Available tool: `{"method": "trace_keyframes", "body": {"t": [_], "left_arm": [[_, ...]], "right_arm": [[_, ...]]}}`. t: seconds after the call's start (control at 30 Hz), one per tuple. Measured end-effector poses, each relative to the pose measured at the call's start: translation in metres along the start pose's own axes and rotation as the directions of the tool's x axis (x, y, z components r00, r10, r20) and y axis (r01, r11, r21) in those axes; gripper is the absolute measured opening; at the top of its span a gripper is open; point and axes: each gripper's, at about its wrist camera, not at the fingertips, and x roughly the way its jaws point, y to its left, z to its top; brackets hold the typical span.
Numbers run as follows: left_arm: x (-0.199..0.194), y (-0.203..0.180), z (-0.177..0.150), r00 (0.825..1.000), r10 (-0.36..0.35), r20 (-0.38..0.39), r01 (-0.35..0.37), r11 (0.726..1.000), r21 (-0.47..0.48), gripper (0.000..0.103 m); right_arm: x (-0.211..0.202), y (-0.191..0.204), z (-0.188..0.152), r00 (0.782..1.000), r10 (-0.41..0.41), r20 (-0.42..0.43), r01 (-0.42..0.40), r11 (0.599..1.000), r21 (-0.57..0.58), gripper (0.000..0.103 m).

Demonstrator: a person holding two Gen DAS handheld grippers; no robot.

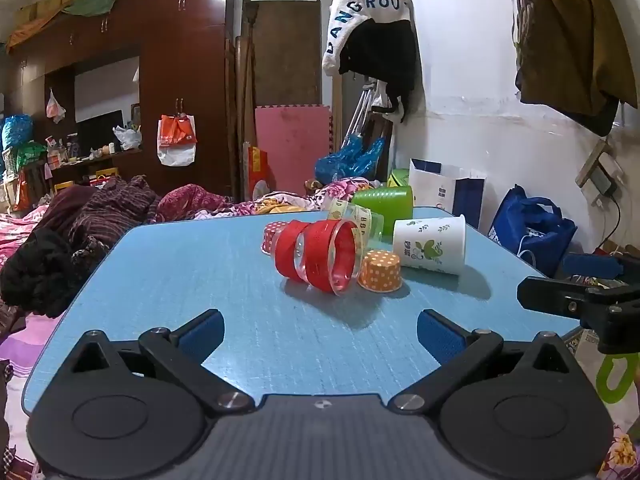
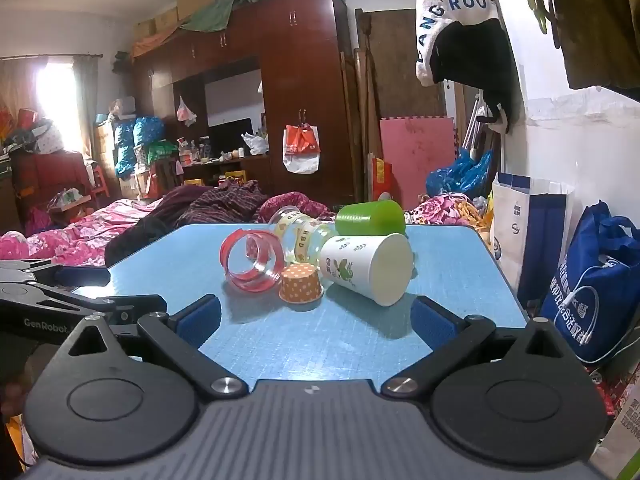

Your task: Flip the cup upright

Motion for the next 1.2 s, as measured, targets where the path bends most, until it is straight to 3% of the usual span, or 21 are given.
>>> {"method": "trace_keyframes", "body": {"t": [1.2], "left_arm": [[-0.0003, -0.0022, -0.0008, 1.0, -0.013, 0.003, 0.013, 1.0, -0.001, 0.103]], "right_arm": [[-0.0016, -0.0025, 0.0006, 1.0, 0.004, -0.008, -0.004, 1.0, 0.006, 0.102]]}}
